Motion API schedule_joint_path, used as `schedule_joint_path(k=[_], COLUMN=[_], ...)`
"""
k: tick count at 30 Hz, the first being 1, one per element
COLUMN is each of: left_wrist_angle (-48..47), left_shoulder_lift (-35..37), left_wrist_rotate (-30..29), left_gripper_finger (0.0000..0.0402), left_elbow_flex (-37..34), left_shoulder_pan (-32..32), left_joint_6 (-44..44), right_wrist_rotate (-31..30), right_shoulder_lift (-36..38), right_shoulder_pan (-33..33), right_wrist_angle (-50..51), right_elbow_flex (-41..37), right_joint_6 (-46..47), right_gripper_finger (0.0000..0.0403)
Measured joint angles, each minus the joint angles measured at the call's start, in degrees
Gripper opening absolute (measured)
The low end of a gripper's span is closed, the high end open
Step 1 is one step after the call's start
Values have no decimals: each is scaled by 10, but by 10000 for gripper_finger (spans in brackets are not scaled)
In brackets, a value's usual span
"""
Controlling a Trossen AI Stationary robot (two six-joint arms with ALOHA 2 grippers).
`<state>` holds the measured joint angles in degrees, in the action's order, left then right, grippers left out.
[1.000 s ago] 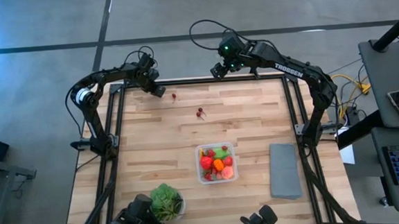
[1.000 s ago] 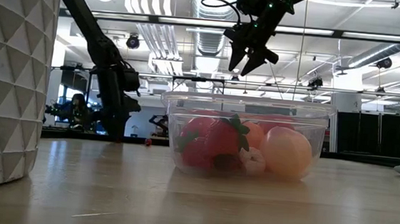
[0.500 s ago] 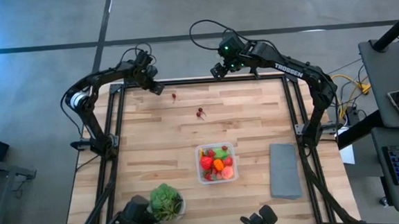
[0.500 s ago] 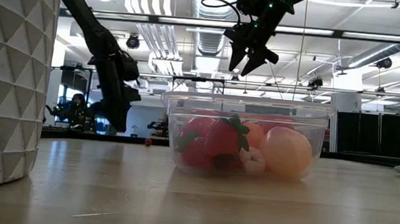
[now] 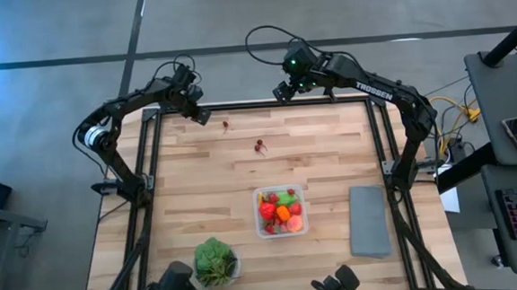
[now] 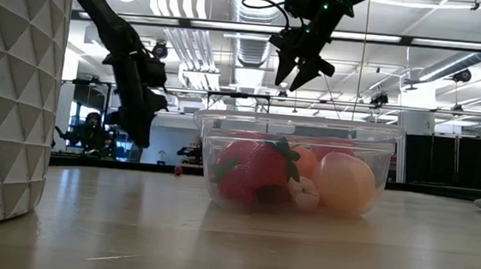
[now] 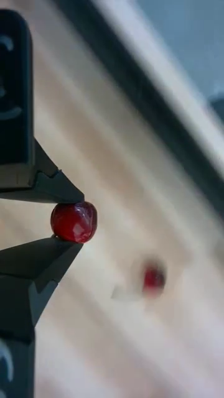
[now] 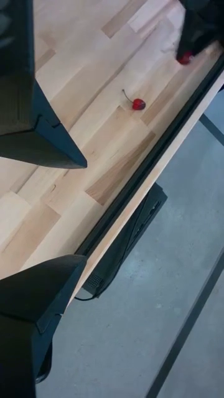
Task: Pick and placing Produce into tupperware
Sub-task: Put the red cherry into the transparent bin
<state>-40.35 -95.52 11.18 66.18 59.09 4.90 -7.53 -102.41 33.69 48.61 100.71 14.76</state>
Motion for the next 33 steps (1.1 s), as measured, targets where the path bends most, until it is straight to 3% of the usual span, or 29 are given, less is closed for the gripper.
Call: schedule_joint_path(k=[5,11,18,23,28,33], left_wrist_angle=[-29,-11,30,44,126,186], left_shoulder_lift=[43,111,140,141,123,87], left_wrist_rotate=[100,89,86,56,20,7], left_gripper_finger=[69,69,69,69,69,69], left_elbow_flex=[0,1,1,1,1,6], left_shoulder_pan=[-62,-194,-311,-381,-457,-533], left_joint_6=[19,110,152,94,11,-53], right_wrist_rotate=[2,17,3,-40,-67,-81], right_shoulder_lift=[0,0,16,79,156,240], right_shoulder_pan=[1,2,-9,-37,-64,-72], right_wrist_angle=[10,54,90,111,163,207], right_elbow_flex=[0,0,0,0,-12,-87], right_joint_6=[-1,9,21,23,29,58], right_gripper_finger=[231,231,229,224,224,224])
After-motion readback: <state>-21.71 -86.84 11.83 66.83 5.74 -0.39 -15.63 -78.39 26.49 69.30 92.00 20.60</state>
